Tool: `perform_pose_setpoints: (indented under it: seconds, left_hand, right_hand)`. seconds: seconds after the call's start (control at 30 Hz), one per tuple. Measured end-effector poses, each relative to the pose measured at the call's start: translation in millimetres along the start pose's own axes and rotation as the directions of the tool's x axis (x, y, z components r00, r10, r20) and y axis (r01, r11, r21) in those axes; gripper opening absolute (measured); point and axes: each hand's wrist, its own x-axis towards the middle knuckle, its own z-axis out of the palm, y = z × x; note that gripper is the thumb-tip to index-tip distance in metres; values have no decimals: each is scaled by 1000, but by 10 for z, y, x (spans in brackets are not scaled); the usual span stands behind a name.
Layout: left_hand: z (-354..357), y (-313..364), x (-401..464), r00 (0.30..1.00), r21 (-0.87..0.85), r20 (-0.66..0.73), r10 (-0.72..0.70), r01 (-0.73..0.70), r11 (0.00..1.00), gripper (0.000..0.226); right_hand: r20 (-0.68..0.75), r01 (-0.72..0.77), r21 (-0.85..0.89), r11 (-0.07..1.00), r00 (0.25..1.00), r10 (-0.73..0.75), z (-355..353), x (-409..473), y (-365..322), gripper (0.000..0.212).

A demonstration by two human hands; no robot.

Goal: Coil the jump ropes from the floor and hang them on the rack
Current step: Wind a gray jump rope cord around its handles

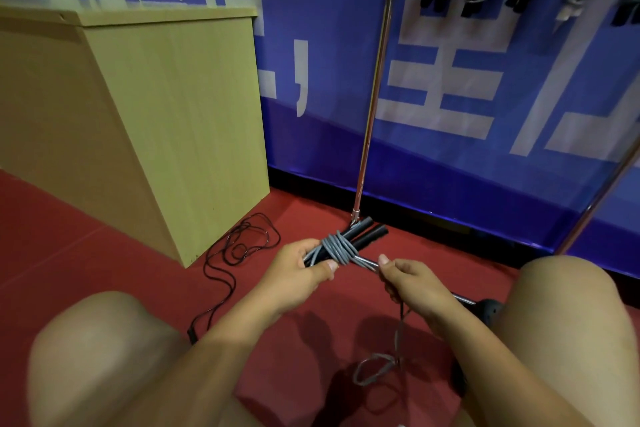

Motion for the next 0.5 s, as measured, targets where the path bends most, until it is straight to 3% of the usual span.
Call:
perform_pose_setpoints:
  seconds: [0.13,0.27,0.4,0.5]
  left_hand:
    - [-58,-68,66,996,117,-81,-33,43,992,18]
    - [-88,-135,129,990,292,-135,-43,81,953,12]
    - [-114,-161,164,970,476,-240,-27,142,868,2]
    - [-149,-172,194,946,547,-323,-36,218,809,17]
  right_hand:
    - [-47,35,-137,990,998,-42,-28,-13,-11,44]
    - [-45,45,-203,978,997,-55,-35,23,44,35]
    - [45,57,-295,954,998,-46,-31,29,100,26]
    - [80,89,-403,911,995,-62,-22,24,95,21]
